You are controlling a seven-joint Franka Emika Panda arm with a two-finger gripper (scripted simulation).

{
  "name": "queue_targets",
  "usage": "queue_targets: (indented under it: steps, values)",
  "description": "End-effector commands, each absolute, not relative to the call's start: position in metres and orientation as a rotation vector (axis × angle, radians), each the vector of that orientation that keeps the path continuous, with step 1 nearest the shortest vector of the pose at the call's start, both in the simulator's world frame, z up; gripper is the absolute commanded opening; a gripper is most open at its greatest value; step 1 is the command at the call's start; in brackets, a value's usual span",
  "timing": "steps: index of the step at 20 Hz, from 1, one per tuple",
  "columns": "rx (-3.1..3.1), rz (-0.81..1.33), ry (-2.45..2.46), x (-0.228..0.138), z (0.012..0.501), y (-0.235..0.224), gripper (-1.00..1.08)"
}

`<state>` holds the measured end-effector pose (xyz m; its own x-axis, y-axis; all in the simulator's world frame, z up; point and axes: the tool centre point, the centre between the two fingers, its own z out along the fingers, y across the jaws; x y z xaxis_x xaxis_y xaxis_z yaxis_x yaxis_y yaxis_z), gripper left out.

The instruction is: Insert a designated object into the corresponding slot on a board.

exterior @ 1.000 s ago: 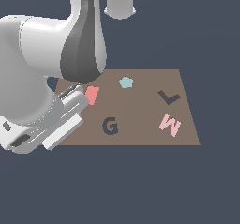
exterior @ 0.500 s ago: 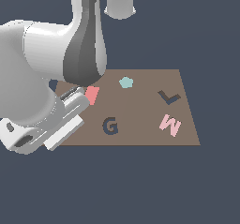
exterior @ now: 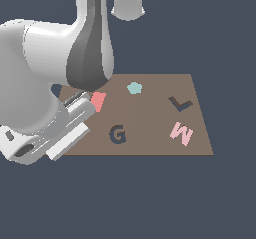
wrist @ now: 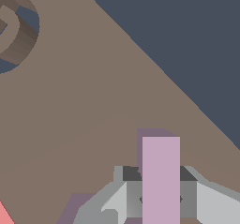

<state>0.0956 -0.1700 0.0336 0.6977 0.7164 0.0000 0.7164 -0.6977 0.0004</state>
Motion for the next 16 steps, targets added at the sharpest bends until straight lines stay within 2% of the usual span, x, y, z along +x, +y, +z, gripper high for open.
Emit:
queue_targets:
  steps: [1, 8, 16]
  values:
    - [2.891, -0.001, 1.229, 0.096, 0.033, -0.168, -1.00]
    - [2.821, 0.000, 1.383, 0.107, 0.034, -0.136, -1.00]
    - [2.626, 0.000, 1.723, 0.118, 0.036, -0.059, -1.00]
